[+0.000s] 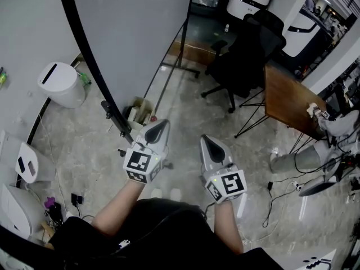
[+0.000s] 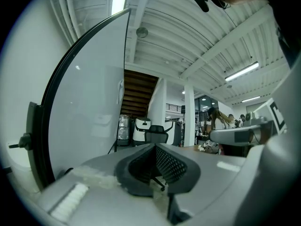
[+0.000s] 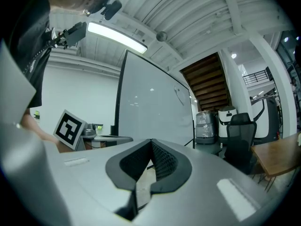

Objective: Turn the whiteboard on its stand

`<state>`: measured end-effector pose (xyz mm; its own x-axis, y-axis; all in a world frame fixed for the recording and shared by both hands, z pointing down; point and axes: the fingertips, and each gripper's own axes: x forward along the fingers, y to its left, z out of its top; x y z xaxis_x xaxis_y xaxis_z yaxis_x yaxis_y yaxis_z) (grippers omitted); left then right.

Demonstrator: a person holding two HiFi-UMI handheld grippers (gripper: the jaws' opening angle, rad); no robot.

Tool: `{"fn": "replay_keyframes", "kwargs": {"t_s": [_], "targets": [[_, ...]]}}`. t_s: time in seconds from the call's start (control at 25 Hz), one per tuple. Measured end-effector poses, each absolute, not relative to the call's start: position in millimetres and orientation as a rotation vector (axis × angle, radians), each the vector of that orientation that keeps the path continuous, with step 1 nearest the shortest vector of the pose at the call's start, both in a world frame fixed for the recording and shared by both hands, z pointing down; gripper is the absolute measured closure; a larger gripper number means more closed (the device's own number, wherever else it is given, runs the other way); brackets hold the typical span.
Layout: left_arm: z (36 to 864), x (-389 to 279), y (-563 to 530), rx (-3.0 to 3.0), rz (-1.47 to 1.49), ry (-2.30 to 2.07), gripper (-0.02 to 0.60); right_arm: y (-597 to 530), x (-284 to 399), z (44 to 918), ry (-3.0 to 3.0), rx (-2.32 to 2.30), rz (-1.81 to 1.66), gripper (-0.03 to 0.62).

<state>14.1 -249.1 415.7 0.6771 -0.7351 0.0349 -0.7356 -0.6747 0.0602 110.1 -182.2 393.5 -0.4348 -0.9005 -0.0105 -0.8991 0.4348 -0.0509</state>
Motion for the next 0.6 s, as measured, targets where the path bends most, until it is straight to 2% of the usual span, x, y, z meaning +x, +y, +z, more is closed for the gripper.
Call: {"fn": "replay_keyframes", "kwargs": {"t_s": [0.6], "targets": [[422,-23,-252,2.77,0.065,-1.309,0.578,-194,88,400,2.681,-1.611,-0.065,0.588]]}}
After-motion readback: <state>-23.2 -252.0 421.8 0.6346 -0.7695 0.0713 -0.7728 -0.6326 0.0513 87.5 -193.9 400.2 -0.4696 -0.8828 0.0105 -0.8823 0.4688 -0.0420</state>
